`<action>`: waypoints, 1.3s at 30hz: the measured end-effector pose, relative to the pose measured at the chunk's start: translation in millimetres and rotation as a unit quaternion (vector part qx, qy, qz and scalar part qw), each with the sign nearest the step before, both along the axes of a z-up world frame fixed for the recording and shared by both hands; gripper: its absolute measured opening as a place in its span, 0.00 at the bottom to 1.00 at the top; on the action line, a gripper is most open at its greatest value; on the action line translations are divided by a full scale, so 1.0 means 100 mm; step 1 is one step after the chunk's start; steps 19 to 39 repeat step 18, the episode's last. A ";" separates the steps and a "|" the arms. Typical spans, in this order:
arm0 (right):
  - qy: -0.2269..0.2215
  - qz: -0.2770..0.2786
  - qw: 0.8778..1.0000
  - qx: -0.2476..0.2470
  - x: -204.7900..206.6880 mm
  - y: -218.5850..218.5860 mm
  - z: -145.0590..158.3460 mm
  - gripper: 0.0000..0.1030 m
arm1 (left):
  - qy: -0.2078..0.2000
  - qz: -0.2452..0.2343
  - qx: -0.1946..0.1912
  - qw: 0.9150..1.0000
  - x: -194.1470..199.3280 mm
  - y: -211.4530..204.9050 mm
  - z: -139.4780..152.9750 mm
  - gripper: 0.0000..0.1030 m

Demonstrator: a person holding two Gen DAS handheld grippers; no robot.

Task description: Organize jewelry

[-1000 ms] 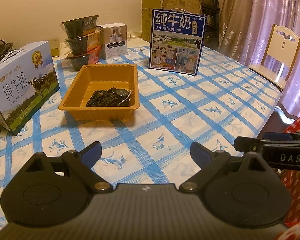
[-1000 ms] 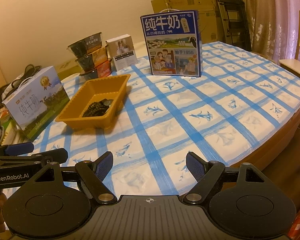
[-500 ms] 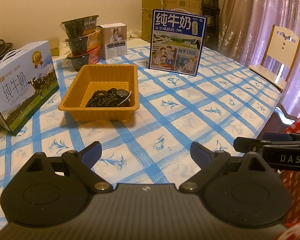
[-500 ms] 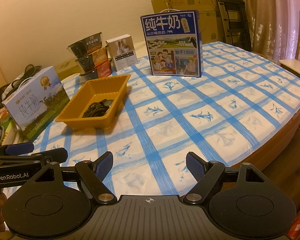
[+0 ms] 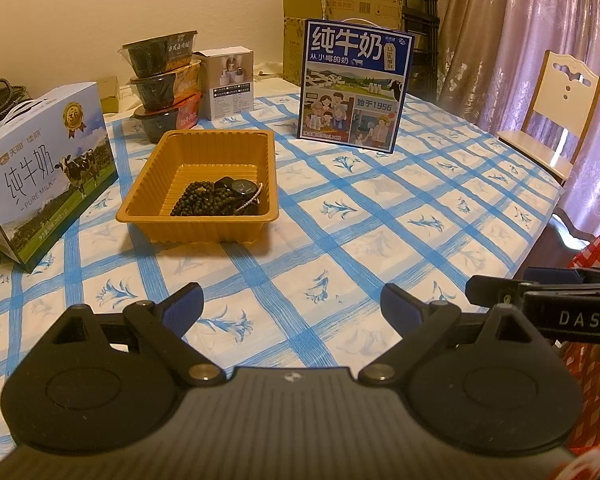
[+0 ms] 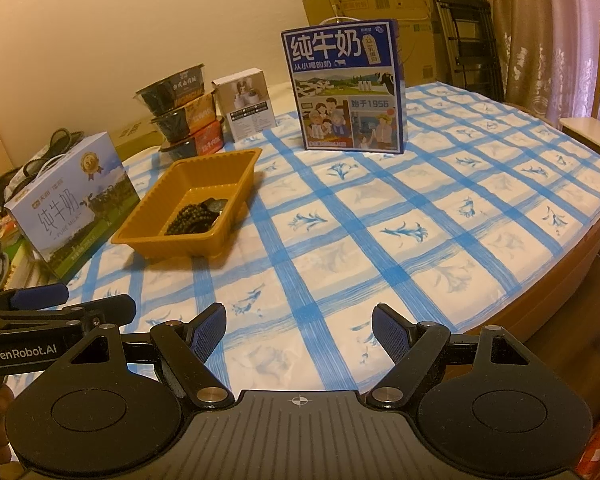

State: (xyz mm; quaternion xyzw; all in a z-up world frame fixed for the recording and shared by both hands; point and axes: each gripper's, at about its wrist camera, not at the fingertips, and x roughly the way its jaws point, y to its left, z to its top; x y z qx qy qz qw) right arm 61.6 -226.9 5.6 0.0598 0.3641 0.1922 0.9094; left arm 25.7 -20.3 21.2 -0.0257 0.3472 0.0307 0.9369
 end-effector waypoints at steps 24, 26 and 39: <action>0.002 0.000 1.000 0.000 0.04 0.01 -0.02 0.77 | 0.005 0.008 0.002 1.000 0.11 0.00 -0.05 0.92; 0.002 0.000 1.000 0.000 0.04 0.01 -0.02 0.77 | 0.005 0.008 0.002 1.000 0.11 0.00 -0.05 0.92; 0.002 0.000 1.000 0.000 0.04 0.01 -0.02 0.77 | 0.005 0.008 0.002 1.000 0.11 0.00 -0.05 0.92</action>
